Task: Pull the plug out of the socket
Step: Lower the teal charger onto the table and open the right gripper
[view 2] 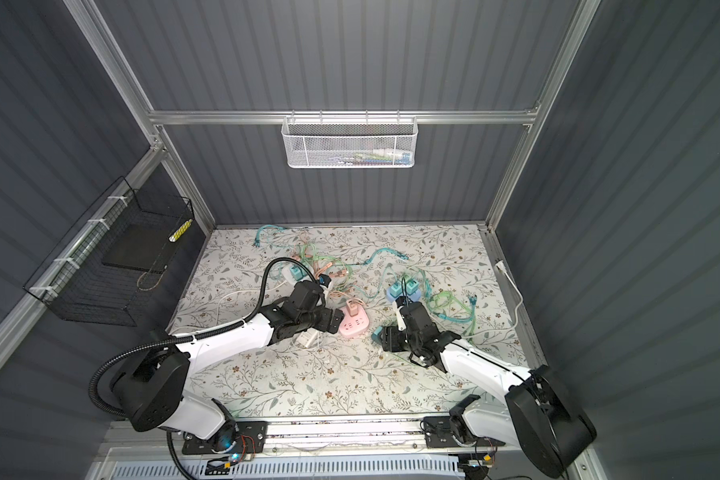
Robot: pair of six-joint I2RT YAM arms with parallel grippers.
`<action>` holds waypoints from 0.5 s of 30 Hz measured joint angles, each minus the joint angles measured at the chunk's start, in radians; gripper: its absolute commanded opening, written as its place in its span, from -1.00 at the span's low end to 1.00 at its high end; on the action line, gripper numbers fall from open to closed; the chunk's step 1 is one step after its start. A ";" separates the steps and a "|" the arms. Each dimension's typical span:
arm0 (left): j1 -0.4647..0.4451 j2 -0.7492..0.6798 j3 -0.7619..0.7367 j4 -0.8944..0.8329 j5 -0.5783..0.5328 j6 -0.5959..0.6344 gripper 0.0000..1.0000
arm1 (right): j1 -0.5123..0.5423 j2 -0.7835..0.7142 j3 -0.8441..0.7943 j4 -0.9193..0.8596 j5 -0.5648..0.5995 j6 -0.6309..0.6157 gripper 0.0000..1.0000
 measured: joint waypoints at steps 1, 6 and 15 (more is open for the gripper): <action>0.000 0.000 0.000 0.000 -0.001 0.000 0.99 | 0.000 -0.010 0.006 -0.013 0.003 -0.005 0.48; 0.000 -0.001 -0.005 0.002 -0.034 -0.006 0.99 | 0.001 -0.092 0.030 -0.050 0.036 -0.022 0.48; 0.000 -0.001 -0.014 0.005 -0.062 -0.019 0.99 | 0.069 -0.252 0.030 -0.077 0.217 -0.039 0.48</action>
